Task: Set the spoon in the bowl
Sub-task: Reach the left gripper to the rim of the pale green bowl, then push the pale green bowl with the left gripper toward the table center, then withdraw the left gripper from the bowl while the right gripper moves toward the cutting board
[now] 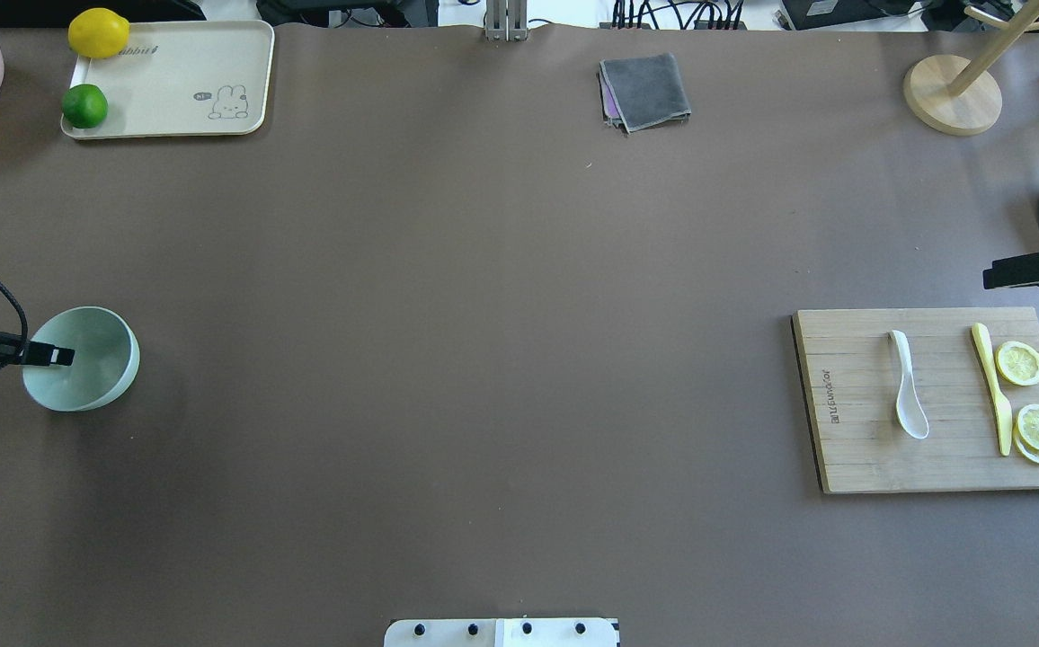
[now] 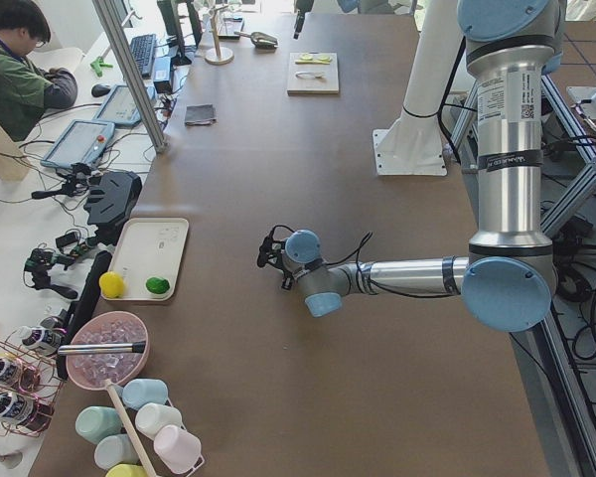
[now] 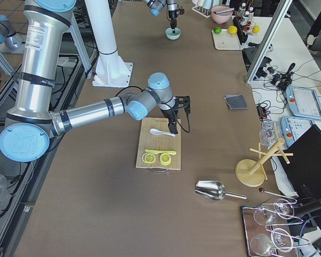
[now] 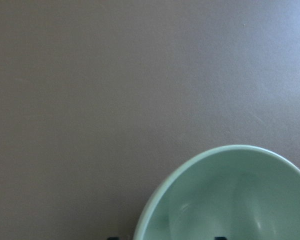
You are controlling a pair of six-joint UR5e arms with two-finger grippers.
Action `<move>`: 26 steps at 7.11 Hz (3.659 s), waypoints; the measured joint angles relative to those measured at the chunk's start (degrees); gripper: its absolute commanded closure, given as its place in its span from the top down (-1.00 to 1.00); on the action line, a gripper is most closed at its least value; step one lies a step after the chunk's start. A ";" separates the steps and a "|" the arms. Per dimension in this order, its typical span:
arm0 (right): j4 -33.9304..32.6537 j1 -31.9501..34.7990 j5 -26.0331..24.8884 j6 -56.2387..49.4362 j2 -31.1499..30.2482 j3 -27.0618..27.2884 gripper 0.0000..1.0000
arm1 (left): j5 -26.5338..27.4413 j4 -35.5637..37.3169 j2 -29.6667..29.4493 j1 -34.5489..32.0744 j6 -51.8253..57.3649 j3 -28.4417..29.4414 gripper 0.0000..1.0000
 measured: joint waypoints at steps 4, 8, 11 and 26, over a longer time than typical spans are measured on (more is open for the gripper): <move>0.00 0.00 0.00 0.00 0.00 0.00 1.00 | -2.20 1.57 -4.66 0.03 -4.73 -3.81 -1.00; 0.26 0.00 0.00 0.06 0.00 0.00 1.00 | 1.25 8.30 -18.30 5.08 -17.64 -6.11 -1.00; 0.44 0.00 -0.02 0.24 0.00 -0.04 1.00 | 17.08 22.92 -31.49 18.66 -25.53 -7.04 -1.00; 1.49 -2.93 -0.04 1.40 -0.66 -1.08 0.97 | -12.23 35.32 -4.71 -18.61 21.37 -18.75 0.97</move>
